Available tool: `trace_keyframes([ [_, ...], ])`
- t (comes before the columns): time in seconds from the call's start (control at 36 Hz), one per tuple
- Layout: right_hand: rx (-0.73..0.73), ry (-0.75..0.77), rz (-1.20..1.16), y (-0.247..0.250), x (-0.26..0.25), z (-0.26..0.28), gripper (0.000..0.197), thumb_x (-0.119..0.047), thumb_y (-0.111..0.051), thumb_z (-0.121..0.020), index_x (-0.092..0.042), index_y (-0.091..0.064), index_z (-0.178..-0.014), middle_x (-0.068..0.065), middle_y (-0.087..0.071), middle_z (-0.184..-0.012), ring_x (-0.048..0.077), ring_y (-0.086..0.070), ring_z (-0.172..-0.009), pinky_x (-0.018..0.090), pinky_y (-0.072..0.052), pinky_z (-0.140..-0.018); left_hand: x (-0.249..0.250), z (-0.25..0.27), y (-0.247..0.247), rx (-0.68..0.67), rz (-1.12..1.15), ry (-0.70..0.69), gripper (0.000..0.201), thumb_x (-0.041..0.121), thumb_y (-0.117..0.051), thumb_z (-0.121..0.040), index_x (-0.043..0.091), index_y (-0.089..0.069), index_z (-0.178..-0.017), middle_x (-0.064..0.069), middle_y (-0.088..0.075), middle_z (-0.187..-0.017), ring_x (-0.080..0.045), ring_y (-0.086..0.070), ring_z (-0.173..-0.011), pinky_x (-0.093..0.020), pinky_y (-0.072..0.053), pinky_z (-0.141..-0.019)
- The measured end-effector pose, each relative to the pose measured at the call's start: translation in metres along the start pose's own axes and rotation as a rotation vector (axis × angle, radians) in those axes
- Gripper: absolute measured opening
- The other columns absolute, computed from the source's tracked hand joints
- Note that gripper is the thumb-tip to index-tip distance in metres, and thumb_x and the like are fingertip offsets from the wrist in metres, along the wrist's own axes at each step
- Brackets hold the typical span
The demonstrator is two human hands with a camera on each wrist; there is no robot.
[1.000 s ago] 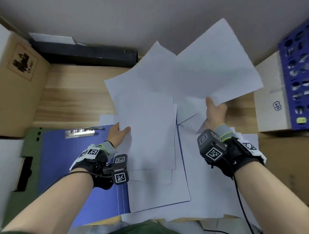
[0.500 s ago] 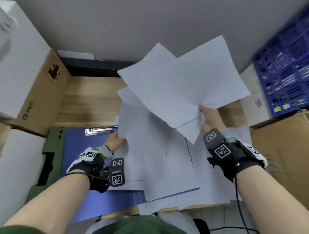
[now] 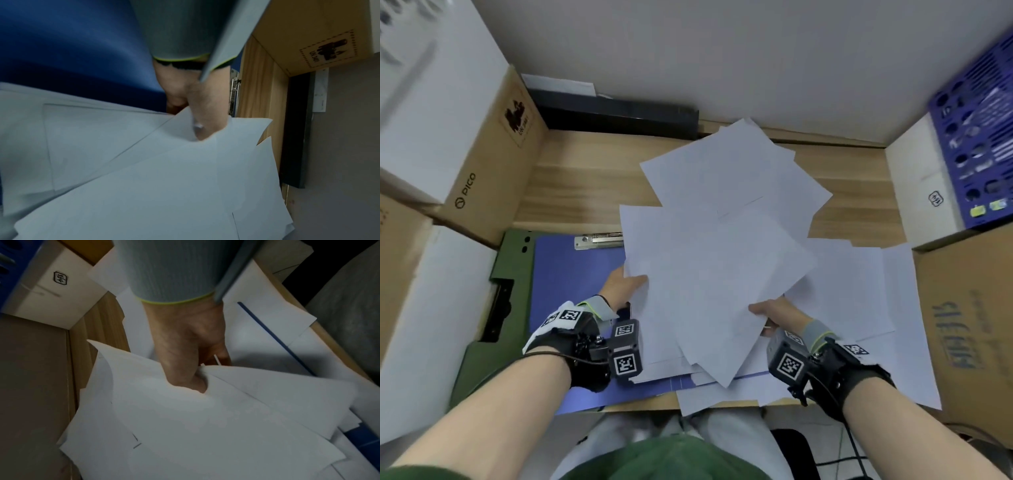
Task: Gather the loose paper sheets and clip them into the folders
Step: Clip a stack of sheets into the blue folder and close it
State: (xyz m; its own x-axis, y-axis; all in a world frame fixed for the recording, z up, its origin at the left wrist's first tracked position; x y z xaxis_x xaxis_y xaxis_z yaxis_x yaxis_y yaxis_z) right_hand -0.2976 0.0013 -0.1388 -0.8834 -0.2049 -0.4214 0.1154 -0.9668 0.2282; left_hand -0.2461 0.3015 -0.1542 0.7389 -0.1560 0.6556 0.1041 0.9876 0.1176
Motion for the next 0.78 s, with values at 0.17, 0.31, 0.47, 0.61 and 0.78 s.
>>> trace_keyframes([
  [0.17,0.212,0.125,-0.320,0.011,-0.002,-0.003,0.014,-0.015,-0.041,-0.100,-0.008,-0.047,-0.111,0.002,-0.054,-0.076,0.015,-0.053,-0.065,0.014,-0.044,-0.036,-0.006,0.004,0.000,0.063,-0.080,-0.055,0.037,0.001,-0.055,-0.090,0.006,-0.052,-0.126,-0.015,-0.060,-0.121,-0.029,-0.059,-0.104,-0.046,-0.048,-0.095],
  [0.31,0.422,0.151,-0.377,0.025,-0.008,-0.020,0.040,-0.017,-0.036,-0.101,0.002,-0.042,-0.135,0.008,-0.049,-0.111,0.025,-0.051,-0.102,0.032,-0.044,-0.081,-0.007,0.008,0.001,0.075,-0.114,-0.052,0.027,0.008,-0.047,-0.095,0.010,-0.052,-0.121,-0.010,-0.058,-0.104,-0.027,-0.057,-0.091,-0.030,-0.047,-0.064],
  [0.47,0.357,0.133,-0.245,0.033,-0.021,-0.027,0.035,-0.011,-0.036,-0.097,-0.007,-0.044,-0.131,0.005,-0.054,-0.089,0.023,-0.053,-0.075,0.027,-0.043,-0.061,-0.008,0.005,0.011,0.056,-0.169,-0.030,0.036,0.017,-0.050,-0.097,0.006,-0.051,-0.131,-0.017,-0.061,-0.121,-0.028,-0.058,-0.095,-0.038,-0.049,-0.077],
  [0.61,0.140,0.115,-0.055,0.021,-0.039,-0.026,0.017,-0.014,-0.041,-0.095,-0.009,-0.052,-0.084,0.007,-0.051,-0.072,0.020,-0.048,-0.061,0.019,-0.039,-0.044,-0.007,0.001,0.009,-0.034,-0.158,0.045,0.029,0.019,-0.054,-0.095,0.003,-0.056,-0.119,-0.004,-0.064,-0.085,-0.018,-0.061,-0.073,-0.031,-0.052,-0.065],
  [0.78,-0.088,0.169,0.111,-0.001,-0.059,-0.031,0.028,-0.019,-0.049,-0.097,-0.007,-0.055,-0.121,0.011,-0.065,-0.113,0.019,-0.063,-0.086,0.023,-0.048,-0.063,-0.003,0.005,0.002,-0.054,-0.155,0.000,0.020,0.029,-0.065,-0.089,0.018,-0.061,-0.105,-0.001,-0.066,-0.096,-0.020,-0.063,-0.087,-0.029,-0.051,-0.074],
])
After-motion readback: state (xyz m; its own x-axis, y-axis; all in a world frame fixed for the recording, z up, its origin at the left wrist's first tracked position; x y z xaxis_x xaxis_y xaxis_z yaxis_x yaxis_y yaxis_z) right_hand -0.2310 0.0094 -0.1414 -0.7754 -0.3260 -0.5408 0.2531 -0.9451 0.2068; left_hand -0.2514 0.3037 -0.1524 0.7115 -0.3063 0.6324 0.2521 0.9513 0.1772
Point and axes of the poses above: each hand's wrist, its own z-axis away from the middle knuckle, its own y-axis out of the back of the hand, x = y × z, the point moved 1 cm from there along -z, towards the middle knuckle
